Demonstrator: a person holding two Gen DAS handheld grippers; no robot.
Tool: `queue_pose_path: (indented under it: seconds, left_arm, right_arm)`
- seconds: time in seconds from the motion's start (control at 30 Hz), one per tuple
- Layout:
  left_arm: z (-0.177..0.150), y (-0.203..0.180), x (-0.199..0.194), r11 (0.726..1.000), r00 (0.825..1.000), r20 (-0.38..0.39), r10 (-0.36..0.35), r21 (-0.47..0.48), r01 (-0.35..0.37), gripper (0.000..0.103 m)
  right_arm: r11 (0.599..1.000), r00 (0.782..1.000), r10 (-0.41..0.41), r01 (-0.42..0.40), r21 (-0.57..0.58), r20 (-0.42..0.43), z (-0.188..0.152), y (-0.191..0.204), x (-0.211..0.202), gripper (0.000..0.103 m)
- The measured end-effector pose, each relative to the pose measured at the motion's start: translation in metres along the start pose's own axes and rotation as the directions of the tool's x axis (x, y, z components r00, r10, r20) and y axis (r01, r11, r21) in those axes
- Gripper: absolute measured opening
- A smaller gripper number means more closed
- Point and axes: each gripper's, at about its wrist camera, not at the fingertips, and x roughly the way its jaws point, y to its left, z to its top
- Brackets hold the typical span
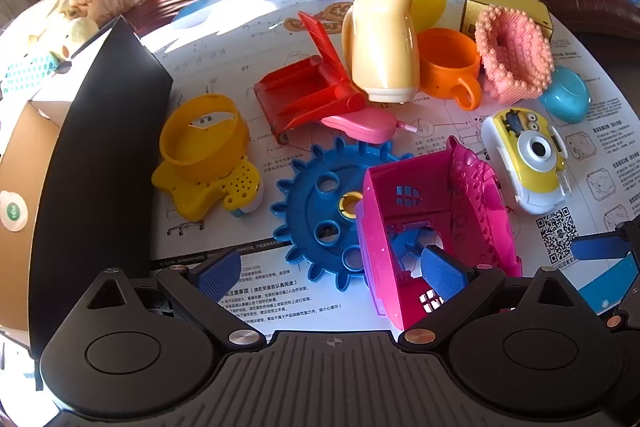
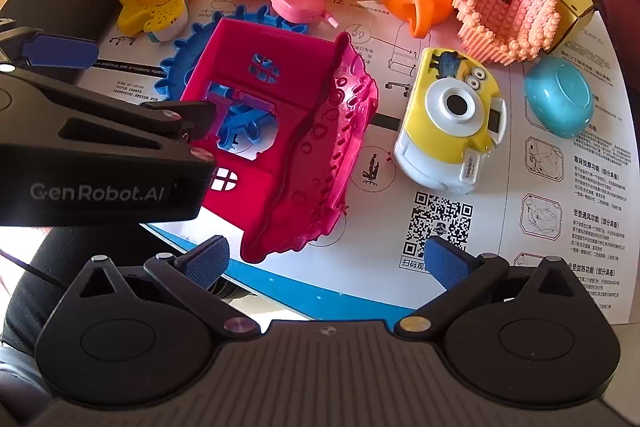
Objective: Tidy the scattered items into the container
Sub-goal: 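Move the left tool toward the pink toy house wall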
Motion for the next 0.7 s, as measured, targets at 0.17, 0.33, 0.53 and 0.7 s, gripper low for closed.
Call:
queue_pose_path:
  seconds: [0.17,0.33,0.53,0.7]
  left_arm:
    - [0.002,0.0,0.003,1.0,1.0,-0.012,0.011,0.0,-0.011,0.101]
    - [0.004,0.002,0.006,1.0,1.0,-0.023,0.021,-0.001,-0.021,0.101]
    - [0.004,0.006,0.011,0.999,0.998,-0.044,0.033,-0.009,-0.034,0.101]
    - [0.004,0.012,0.013,1.0,0.998,-0.057,0.017,-0.024,-0.018,0.1]
  right_arm:
    - [1.0,1.0,0.004,-0.004,0.005,0.0,0.0,-0.003,0.0,0.103]
    - [1.0,1.0,0.008,-0.008,0.008,-0.002,-0.001,-0.004,0.001,0.103]
    - [1.0,1.0,0.012,-0.012,-0.006,0.0,0.0,-0.002,0.001,0.103]
    - [1.0,1.0,0.01,-0.01,-0.012,0.013,0.0,-0.007,-0.001,0.103]
